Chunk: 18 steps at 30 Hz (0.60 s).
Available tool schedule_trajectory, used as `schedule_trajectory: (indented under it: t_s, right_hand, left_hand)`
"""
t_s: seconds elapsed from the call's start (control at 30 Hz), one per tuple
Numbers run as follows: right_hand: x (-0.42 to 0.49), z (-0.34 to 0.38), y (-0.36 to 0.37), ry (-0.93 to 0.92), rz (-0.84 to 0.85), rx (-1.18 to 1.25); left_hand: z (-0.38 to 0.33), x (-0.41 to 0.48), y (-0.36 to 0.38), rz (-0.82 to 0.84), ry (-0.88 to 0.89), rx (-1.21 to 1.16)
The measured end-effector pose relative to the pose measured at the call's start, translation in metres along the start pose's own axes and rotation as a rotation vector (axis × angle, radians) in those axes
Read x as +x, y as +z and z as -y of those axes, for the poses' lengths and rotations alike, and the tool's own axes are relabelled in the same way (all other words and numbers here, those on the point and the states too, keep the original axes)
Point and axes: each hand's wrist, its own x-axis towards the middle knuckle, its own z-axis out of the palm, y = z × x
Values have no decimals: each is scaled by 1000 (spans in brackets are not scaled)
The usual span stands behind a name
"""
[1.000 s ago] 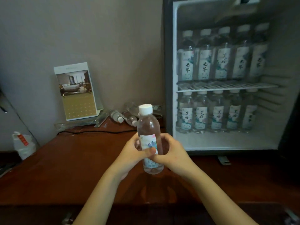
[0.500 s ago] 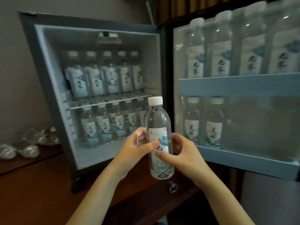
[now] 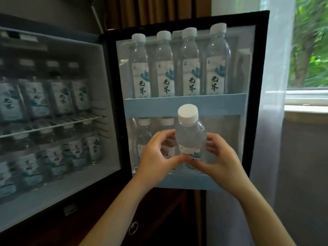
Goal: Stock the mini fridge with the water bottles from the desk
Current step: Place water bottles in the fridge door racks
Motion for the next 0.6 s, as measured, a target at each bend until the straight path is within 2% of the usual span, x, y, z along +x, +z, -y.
schedule_trajectory:
  t_s: [0.17,0.33,0.6]
  right_hand:
    - [5,-23,1,79,3,6]
    - [9,-40,10,154,15,64]
    - [13,-49,7,196,103,-33]
  left_hand:
    - [18,6,14,-162,256,223]
    - [36,10,18,-278,443,606]
    - [37,11,21,-211,430,752]
